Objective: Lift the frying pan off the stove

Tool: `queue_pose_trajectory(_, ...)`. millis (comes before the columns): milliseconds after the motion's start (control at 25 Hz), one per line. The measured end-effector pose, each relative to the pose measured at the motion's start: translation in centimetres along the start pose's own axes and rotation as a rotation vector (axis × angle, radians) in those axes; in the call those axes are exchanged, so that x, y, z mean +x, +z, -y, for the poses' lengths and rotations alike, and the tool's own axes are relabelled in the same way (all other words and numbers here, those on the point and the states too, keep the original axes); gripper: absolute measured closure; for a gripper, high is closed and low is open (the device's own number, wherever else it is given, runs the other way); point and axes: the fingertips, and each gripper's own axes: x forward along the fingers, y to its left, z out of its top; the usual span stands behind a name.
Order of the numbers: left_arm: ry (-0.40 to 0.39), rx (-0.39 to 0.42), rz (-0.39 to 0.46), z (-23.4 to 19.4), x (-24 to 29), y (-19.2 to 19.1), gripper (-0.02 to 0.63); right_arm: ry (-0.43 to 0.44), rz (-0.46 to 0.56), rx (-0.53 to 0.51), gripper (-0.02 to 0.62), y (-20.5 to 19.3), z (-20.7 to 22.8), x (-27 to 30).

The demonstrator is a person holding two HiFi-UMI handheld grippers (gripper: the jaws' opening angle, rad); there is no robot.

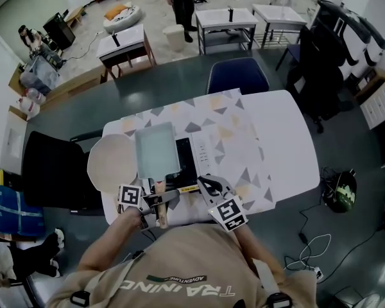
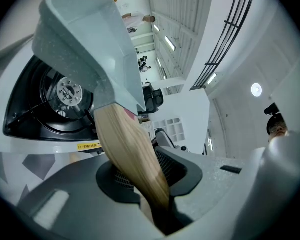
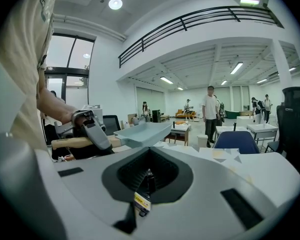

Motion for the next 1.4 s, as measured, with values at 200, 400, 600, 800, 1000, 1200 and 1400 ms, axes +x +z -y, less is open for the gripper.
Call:
queue_pose_trajectory(200,-0.008,-0.010,0.014,0.1,-0.1,0.2,0.520,0.005,0.001,-0.004,0.594,0.1,-0.3,0.0)
queue_pose_trajectory(400,-0.018,-0.017,0.032,0.1,-0.2,0.3,0.518,0.005,0.004,-0.010,0.594,0.3,-0.5,0.0)
queue_pose_trajectory(600,-0.001,-0.015,0.027,-0.3,-0.4,0.2,0.515,0.003,0.018,-0.014,0.594,0.5,-0.5,0.1)
queue_pose_trajectory(800,-0.007,0.010,0.024,-0.1,-0.3,0.4,0.511,-0.002,0.026,-0.008,0.594,0.8,-0.4,0.1)
queue_pose_trajectory(1000,-0.013,0.017,0.026,0.1,-0.2,0.6,0.511,0.001,0.031,0.012,0.594,0.9,-0.3,0.1)
queue_pose_trajectory(1200,-0.023,0.016,0.032,0.3,-0.3,0.7,0.509,0.018,0.022,0.004,0.594,0.8,-0.9,0.5)
queue_pose_trajectory(1400,-0.021,0.028,0.032,0.1,-0.4,0.8,0.509,0.027,0.021,0.000,0.594,0.6,-1.1,0.7)
